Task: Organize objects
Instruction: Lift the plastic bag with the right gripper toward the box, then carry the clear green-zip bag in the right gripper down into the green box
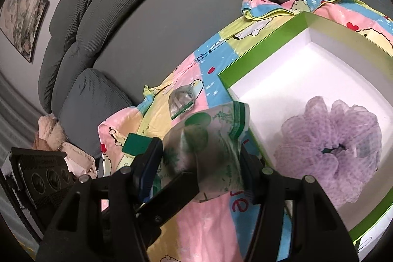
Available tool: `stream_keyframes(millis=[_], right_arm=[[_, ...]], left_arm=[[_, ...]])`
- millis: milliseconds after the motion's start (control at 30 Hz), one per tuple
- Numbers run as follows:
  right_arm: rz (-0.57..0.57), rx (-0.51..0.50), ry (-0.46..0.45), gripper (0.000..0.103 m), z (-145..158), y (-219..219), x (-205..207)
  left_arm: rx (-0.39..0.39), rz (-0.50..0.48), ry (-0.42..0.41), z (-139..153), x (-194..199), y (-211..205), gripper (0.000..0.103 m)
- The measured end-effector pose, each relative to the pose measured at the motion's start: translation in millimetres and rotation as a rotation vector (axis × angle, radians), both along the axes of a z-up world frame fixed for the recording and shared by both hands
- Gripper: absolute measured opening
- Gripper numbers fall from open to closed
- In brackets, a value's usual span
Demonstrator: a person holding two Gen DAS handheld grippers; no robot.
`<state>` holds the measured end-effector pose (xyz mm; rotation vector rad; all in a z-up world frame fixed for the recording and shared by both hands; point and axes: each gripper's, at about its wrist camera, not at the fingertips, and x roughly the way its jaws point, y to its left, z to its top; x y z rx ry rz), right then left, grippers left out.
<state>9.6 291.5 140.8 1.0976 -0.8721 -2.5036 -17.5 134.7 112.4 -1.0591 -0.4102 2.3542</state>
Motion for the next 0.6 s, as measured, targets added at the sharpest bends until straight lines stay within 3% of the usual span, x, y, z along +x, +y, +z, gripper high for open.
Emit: stream_keyframes(millis=[367,600], right_arm=[[-0.132,-0.087,0.005,0.057,-4,42,5],[-0.194,-0.092,-0.042,0.057,-14,54,6]], left_arm=[[-0.079,-0.124,0.014,6,-19,48,0.059],[-0.051,-0.147,-0.016,-5,-23,58,0.059]])
